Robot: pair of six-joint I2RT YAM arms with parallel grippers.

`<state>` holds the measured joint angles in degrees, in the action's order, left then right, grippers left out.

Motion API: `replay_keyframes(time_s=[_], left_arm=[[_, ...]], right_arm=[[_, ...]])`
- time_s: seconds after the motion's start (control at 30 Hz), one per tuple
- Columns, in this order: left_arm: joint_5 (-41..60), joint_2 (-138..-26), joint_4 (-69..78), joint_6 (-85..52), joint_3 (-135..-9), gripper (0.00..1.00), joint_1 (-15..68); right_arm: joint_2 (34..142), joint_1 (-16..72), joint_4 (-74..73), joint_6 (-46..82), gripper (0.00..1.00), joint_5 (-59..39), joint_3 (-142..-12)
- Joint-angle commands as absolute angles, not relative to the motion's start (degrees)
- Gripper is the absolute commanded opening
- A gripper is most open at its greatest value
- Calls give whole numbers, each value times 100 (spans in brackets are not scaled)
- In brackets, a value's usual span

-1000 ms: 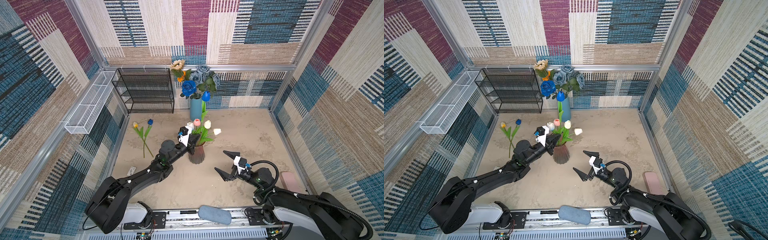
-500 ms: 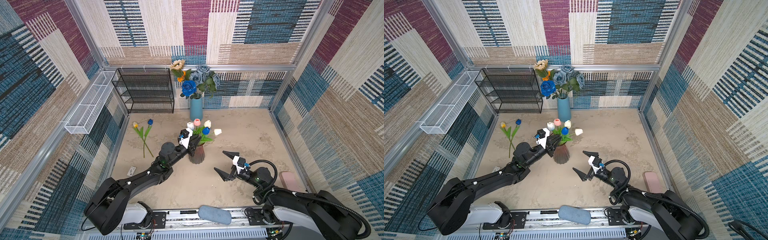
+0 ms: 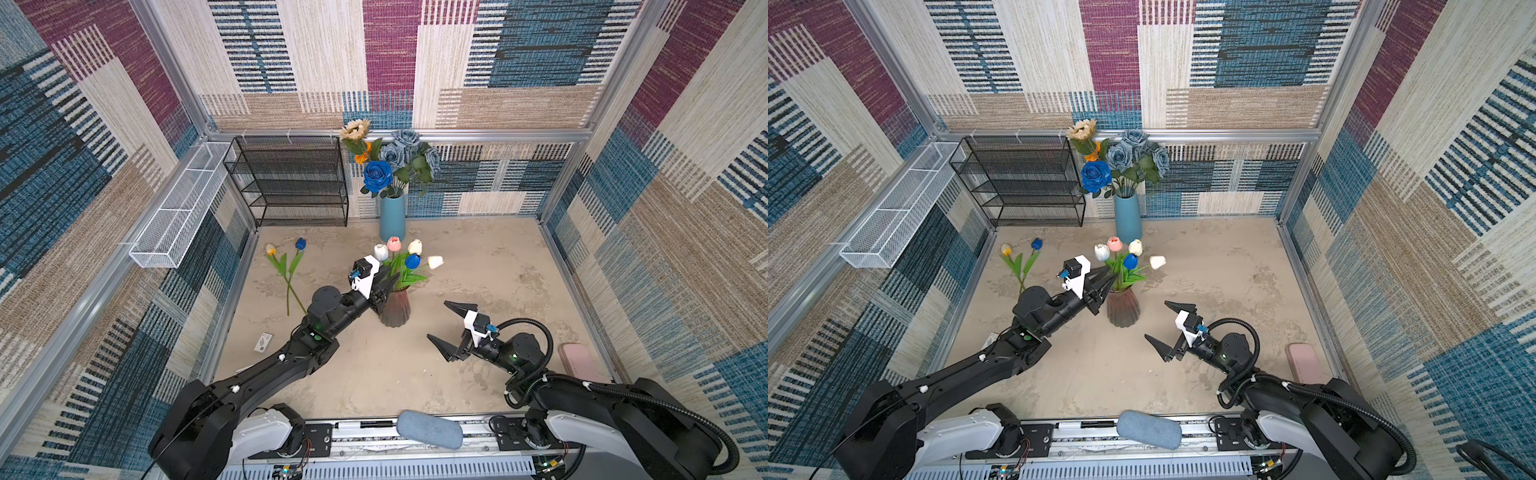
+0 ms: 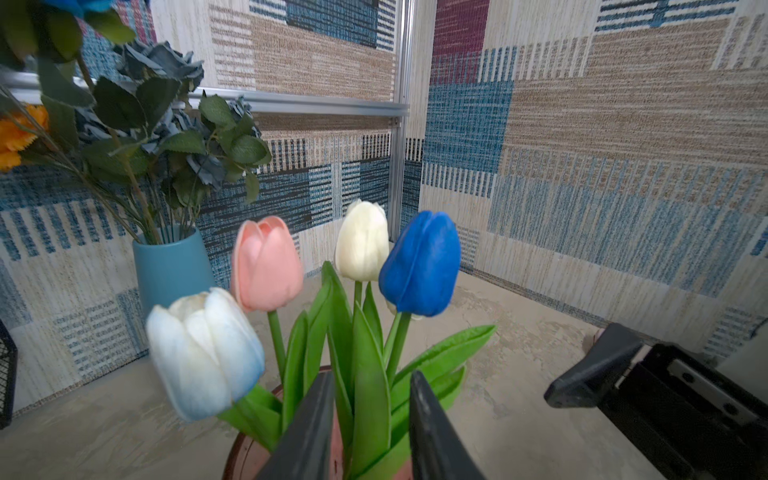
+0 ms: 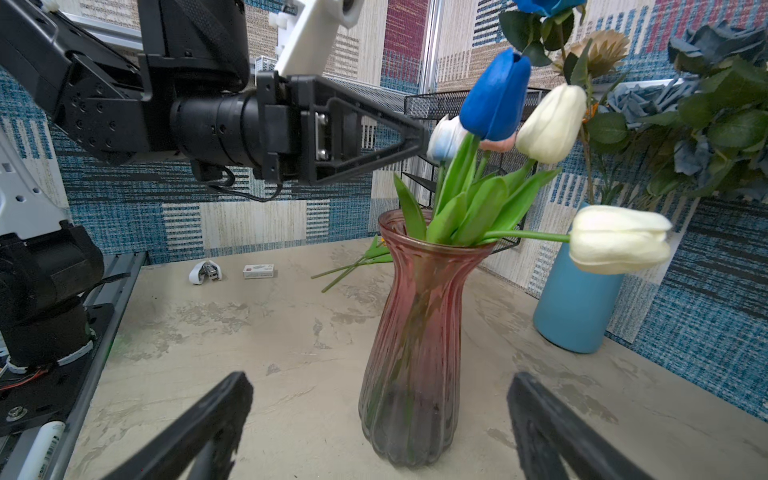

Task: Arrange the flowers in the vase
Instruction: 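Carry the blue tulip over the pink vase and lower its stem in, then open the left gripper and move it back to the loose tulips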

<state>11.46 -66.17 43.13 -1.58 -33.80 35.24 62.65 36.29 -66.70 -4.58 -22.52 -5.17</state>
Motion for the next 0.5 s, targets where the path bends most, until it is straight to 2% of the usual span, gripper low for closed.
replay_keyframes(time_s=[0.0, 0.1, 0.2, 0.33, 0.47], left_arm=[[776, -6250, 3866, 125, -3478, 35, 3505], [167, -5871, 3569, 285, -3517, 43, 3502], [-314, -5666, 3171, 588, -3484, 58, 3443], [-707, -5603, 2313, 650, -3788, 68, 3044], [-963, -5783, 1696, 376, -4003, 71, 2428]], right_arm=[[6264, 3636, -6949, -448, 100, -2247, -518], [6286, 3637, -6946, -444, 100, -2282, -536], [6220, 3634, -6936, -439, 100, -2271, -510], [6141, 3634, -6871, -465, 100, -2198, -497], [6055, 3633, -6911, -440, 100, -2276, -457]])
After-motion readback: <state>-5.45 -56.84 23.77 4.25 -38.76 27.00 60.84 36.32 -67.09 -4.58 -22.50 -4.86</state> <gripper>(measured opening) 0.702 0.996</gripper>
